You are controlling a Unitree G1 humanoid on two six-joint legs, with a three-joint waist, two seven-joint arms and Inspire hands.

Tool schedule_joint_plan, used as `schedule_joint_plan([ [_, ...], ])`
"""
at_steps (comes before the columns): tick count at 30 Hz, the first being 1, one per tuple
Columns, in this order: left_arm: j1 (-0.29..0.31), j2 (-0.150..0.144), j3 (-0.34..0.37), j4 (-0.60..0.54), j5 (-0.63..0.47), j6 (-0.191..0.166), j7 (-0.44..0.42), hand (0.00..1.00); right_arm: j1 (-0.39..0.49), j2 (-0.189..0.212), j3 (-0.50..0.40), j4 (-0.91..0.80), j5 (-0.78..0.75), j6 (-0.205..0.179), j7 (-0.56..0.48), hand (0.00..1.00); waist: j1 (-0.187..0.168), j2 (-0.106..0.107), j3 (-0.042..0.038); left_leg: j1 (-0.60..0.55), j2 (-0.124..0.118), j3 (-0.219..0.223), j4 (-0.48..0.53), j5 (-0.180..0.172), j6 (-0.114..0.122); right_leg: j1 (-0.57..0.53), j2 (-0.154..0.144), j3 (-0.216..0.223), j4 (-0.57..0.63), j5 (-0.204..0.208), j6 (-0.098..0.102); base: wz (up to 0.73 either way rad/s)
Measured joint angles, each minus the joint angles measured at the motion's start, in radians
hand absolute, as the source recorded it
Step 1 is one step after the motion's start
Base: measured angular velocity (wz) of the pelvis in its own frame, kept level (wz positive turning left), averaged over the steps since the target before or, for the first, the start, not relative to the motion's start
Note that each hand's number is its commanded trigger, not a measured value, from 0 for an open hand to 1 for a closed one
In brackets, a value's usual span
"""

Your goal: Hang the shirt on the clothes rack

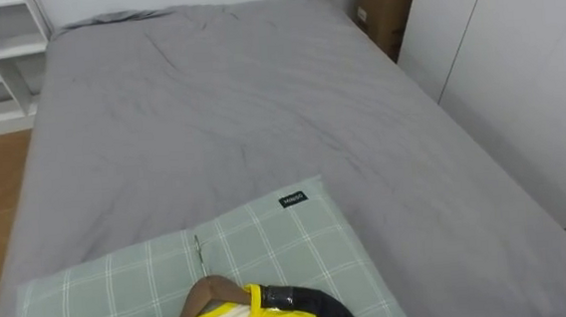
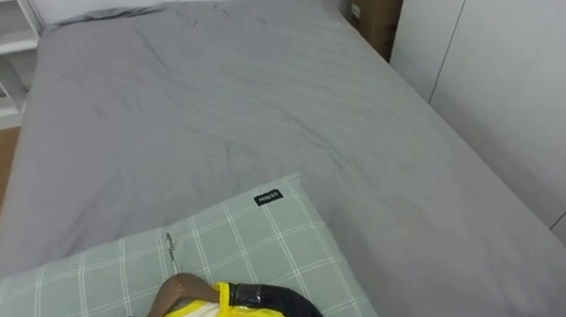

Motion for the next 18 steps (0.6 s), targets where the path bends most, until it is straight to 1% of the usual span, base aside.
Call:
schedule_joint_plan([
  [3,0.0,0.001,0.001,0.003,0.0,-0.007,0.0,0.0,0.0,0.001,0.0,0.001,0.001,-0.005,0.0,0.0,0.002,0.0,-0.0002,0.0,0.0,0.0,0.0,0.0,0.0,0.0,0.0,0.0,0.0,0.0,0.0,0.0],
  [4,0.0,0.001,0.001,0.003,0.0,-0.01,0.0,0.05,0.0,0.001,0.001,0.001,0.001,-0.009,0.0,0.0,0.002,0.0,-0.0002,0.0,0.0,0.0,0.0,0.0,0.0,-0.001,0.0,0.0,0.0,0.0,0.0,0.0],
  [5,0.0,0.001,0.005,0.005,0.0,-0.013,0.0,0.25,0.0,0.001,0.001,0.002,0.001,-0.011,0.0,0.0,0.003,-0.001,-0.0005,-0.001,0.0,0.0,0.0,0.0,0.0,-0.001,0.0,-0.001,0.0,0.0,0.0,0.0],
  [7,0.0,0.001,0.011,0.006,0.0,-0.017,0.0,0.54,0.0,0.002,0.001,0.002,0.001,-0.012,0.0,0.0,0.004,-0.001,-0.0008,-0.001,0.0,0.0,0.001,0.0,0.0,-0.001,0.0,-0.001,0.0,0.0,0.0,0.0],
  [8,-0.001,0.001,0.015,0.006,0.0,-0.018,0.0,0.65,0.0,0.002,0.001,0.002,0.001,-0.012,0.001,0.0,0.004,-0.001,-0.0009,-0.002,0.0,0.0,0.001,0.0,0.0,-0.001,0.0,-0.001,0.0,0.0,0.0,0.0],
  [9,-0.001,0.001,0.019,0.005,0.0,-0.018,0.001,0.65,0.0,0.002,0.001,0.002,0.001,-0.012,0.001,0.0,0.004,-0.001,-0.001,-0.002,0.0,0.0,0.001,0.0,0.0,-0.001,0.0,-0.001,0.0,0.0,0.0,0.0],
  [10,-0.002,0.001,0.025,0.005,0.0,-0.018,0.004,0.86,0.0,0.002,0.002,0.002,0.001,-0.012,0.001,0.0,0.006,-0.001,-0.0018,-0.002,0.0,0.0,0.001,0.0,0.0,-0.002,0.0,-0.001,0.0,0.0,0.0,0.0],
  [11,-0.006,0.003,0.029,0.005,0.0,-0.018,0.01,1.0,0.0,0.001,0.001,0.003,-0.003,-0.012,0.003,0.0,0.004,-0.001,-0.0022,-0.003,0.0,-0.001,0.001,0.0,0.0,-0.002,0.0,-0.001,0.0,0.0,0.0,0.0],
  [12,-0.01,0.007,0.03,0.005,0.0,-0.017,0.012,1.0,0.0,0.001,0.001,0.003,-0.005,-0.012,0.003,0.0,0.003,-0.001,-0.0027,-0.005,0.0,-0.001,0.002,0.0,0.0,-0.004,0.0,-0.001,0.001,0.0,0.0,0.0],
  [13,-0.019,0.016,0.031,0.005,0.0,-0.017,0.023,1.0,-0.001,0.001,0.001,0.002,-0.008,-0.012,0.003,0.0,0.004,-0.001,-0.0058,-0.013,0.0,-0.001,0.004,0.0,0.0,-0.014,0.0,0.0,0.005,0.0,0.0,0.0],
  [15,-0.041,0.04,0.03,0.005,0.0,-0.012,0.028,1.0,-0.002,0.001,0.001,0.001,-0.003,-0.01,0.0,0.0,0.004,0.0,-0.0062,-0.022,0.001,0.0,0.01,0.0,0.0,-0.029,-0.001,0.001,0.017,0.0,0.0,-0.02],
  [18,-0.048,0.048,0.03,0.005,0.001,0.0,0.028,1.0,-0.003,0.001,0.001,0.001,-0.001,-0.007,-0.001,0.0,-0.001,0.0,-0.0061,-0.022,0.0,-0.001,0.01,0.0,0.0,-0.029,-0.001,0.001,0.017,0.0,0.0,0.0],
])
